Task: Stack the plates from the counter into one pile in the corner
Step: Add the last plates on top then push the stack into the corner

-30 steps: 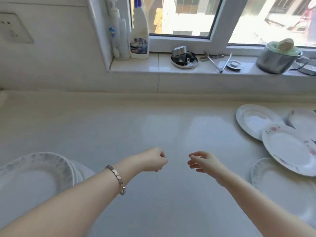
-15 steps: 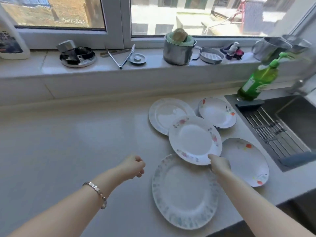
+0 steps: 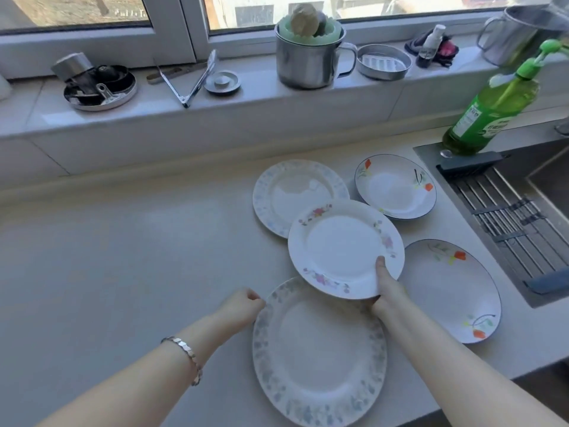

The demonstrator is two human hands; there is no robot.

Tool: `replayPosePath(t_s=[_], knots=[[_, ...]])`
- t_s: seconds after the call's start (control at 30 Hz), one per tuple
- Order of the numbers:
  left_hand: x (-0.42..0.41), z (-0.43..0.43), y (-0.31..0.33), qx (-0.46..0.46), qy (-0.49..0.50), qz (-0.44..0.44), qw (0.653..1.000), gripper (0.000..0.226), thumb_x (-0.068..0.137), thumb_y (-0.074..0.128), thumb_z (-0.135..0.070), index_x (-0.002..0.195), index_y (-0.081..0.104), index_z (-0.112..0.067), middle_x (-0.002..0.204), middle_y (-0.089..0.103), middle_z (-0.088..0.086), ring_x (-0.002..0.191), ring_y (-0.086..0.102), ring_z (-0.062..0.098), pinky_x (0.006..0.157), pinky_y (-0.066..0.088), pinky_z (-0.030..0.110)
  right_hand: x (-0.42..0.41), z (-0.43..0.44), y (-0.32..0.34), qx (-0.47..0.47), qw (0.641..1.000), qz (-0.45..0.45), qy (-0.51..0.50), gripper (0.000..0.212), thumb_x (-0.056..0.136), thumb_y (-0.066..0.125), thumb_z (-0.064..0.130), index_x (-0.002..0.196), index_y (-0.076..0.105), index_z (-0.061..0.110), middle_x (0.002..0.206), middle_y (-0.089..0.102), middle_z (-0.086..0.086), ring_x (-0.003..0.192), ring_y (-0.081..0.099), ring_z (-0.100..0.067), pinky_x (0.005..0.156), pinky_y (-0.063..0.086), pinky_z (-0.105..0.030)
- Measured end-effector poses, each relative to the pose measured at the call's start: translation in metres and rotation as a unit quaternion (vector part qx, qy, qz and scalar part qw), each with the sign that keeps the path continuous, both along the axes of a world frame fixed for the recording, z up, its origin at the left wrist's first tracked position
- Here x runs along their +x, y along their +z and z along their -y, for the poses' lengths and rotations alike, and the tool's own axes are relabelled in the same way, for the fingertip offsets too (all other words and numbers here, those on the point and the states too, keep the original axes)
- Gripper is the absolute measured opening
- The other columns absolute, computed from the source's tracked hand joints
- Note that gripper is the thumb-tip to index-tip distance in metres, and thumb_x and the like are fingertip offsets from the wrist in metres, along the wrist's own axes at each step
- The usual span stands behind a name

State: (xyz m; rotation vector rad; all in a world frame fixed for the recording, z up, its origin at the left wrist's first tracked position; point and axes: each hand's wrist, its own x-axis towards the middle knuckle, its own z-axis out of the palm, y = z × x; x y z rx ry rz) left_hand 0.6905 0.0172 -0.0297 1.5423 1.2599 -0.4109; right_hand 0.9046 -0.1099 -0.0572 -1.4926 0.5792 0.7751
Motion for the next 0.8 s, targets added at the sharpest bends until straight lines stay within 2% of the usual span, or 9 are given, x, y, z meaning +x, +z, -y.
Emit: replayPosePath(t_s=[0.17,0.3,0.37,0.43,0.47,0.6,0.7,0.8], knots=[[0.008,0.012,-0.017,-0.026,0.027,-0.004,0.999,0.034,0.090,0.051,-0.027,0.061,0.035,-0.019,0.064,0.039,0.003,0.064,0.041,0.019,0.056,0.031,0.025,0.002,0.009,-0.005,0.004,0.999,0.005,0.039,0.061,0.082,0.065,0.041,0.132,0.050,0.009,0.128,0.060,-0.009,0.113,0.060,-0.029,0.099,0.047,-0.045],[0.006,0.017,-0.021,0.003,0.034,0.006,0.999,0.034,0.093,0.047,-0.021,0.060,0.041,-0.016,0.058,0.042,0.001,0.052,0.039,0.015,0.050,0.029,0.022,0.005,0.012,-0.005,0.040,0.997,0.013,0.063,0.072,0.073,0.069,0.051,0.130,0.051,0.010,0.126,0.062,-0.006,0.110,0.062,-0.026,0.099,0.047,-0.045],[0.002,0.022,-0.019,0.006,0.047,0.034,0.998,0.034,0.095,0.044,-0.019,0.062,0.038,-0.016,0.060,0.040,0.000,0.053,0.037,0.014,0.049,0.028,0.024,0.002,0.008,0.003,0.076,0.994,-0.001,0.073,0.063,0.076,0.065,0.050,0.124,0.056,0.011,0.114,0.068,-0.003,0.107,0.063,-0.025,0.100,0.046,-0.044],[-0.004,0.028,-0.015,0.005,0.085,0.071,0.994,0.031,0.097,0.043,-0.021,0.066,0.039,-0.016,0.063,0.040,0.000,0.058,0.038,0.015,0.053,0.028,0.026,0.001,0.003,0.014,0.119,0.989,-0.015,0.084,0.035,0.088,0.053,0.045,0.105,0.062,0.016,0.084,0.075,0.002,0.093,0.064,-0.021,0.096,0.045,-0.040],[-0.009,0.031,-0.013,0.012,0.105,0.088,0.991,0.030,0.097,0.042,-0.022,0.068,0.039,-0.016,0.065,0.040,0.000,0.061,0.038,0.015,0.055,0.028,0.027,-0.001,0.000,0.020,0.139,0.987,-0.024,0.081,0.029,0.091,0.049,0.043,0.097,0.062,0.018,0.075,0.075,0.004,0.087,0.063,-0.018,0.092,0.045,-0.039],[-0.038,0.028,0.000,0.092,0.168,0.133,0.972,0.031,0.097,0.043,-0.020,0.067,0.037,-0.015,0.065,0.038,0.000,0.060,0.035,0.015,0.054,0.027,0.028,-0.016,-0.015,0.043,0.175,0.981,-0.035,0.076,0.029,0.091,0.046,0.044,0.095,0.062,0.020,0.087,0.074,0.007,0.072,0.069,-0.015,0.072,0.051,-0.035],[-0.069,0.011,0.020,0.157,0.220,0.164,0.949,0.028,0.097,0.042,-0.018,0.070,0.038,-0.011,0.065,0.038,0.006,0.060,0.036,0.018,0.054,0.029,0.029,-0.033,-0.030,0.060,0.183,0.979,-0.043,0.075,0.026,0.089,0.053,0.042,0.091,0.063,0.018,0.066,0.075,0.003,0.054,0.071,-0.013,0.063,0.051,-0.034],[-0.114,-0.012,0.040,0.197,0.292,0.188,0.917,0.030,0.097,0.043,-0.016,0.069,0.039,-0.010,0.061,0.037,0.007,0.057,0.035,0.019,0.053,0.028,0.031,-0.061,-0.048,0.078,0.197,0.974,-0.055,0.092,0.027,0.086,0.058,0.042,0.096,0.064,0.018,0.066,0.074,0.001,0.059,0.072,-0.015,0.061,0.053,-0.035]])
